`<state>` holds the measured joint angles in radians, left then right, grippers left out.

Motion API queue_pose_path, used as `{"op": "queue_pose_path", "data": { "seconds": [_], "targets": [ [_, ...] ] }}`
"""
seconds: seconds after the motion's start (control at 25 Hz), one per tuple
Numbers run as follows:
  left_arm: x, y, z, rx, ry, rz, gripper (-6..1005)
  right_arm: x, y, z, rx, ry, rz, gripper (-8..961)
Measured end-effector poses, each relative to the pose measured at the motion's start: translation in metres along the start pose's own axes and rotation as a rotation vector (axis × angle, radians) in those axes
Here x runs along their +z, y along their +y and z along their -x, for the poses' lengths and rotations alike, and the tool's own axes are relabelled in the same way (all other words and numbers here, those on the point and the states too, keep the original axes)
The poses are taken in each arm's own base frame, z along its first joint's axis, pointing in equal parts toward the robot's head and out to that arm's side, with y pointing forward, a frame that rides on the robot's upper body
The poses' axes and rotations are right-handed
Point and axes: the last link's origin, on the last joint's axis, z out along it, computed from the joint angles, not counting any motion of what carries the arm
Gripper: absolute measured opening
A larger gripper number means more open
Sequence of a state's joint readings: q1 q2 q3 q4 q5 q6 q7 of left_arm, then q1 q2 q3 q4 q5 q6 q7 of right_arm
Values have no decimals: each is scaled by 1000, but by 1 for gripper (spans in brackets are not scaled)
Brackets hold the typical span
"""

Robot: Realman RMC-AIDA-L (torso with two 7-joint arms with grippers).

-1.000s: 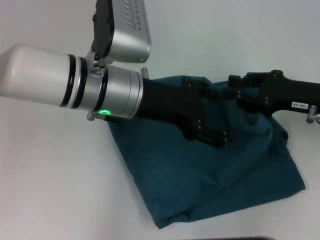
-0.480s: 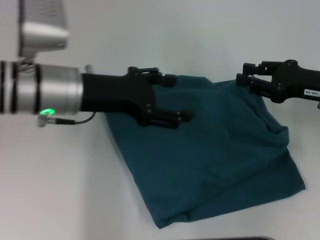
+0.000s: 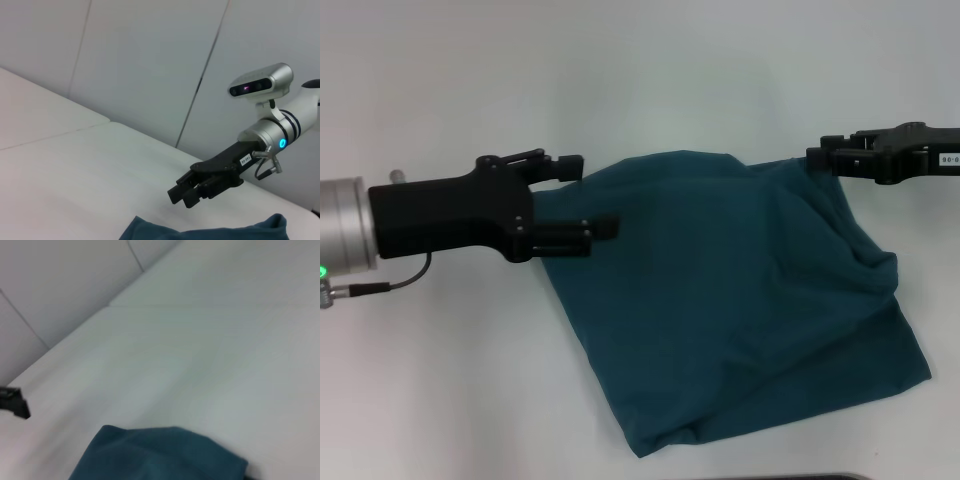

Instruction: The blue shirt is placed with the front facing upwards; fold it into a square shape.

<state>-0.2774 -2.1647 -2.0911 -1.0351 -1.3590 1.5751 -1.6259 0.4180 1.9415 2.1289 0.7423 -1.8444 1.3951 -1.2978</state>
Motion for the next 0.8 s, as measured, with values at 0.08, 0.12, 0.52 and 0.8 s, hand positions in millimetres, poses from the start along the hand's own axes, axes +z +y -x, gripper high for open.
{"op": "queue_pose_path", "data": {
  "seconds": [0.08,0.12,0.52,0.8],
  "targets": [
    [-3,0,3,-16,13,-2,905,-2,1,3,56,30,3,396],
    [-4,-1,5,-22,18,-4,905,-3,2,4,73,41,7,396],
    [-22,-12,12,-45,64,-73,906,-30,11,10,267,128,52,397],
    [-23,-14,15,-50,65,-84,907,-15,8,0,324,166,43,398]
  ]
}}
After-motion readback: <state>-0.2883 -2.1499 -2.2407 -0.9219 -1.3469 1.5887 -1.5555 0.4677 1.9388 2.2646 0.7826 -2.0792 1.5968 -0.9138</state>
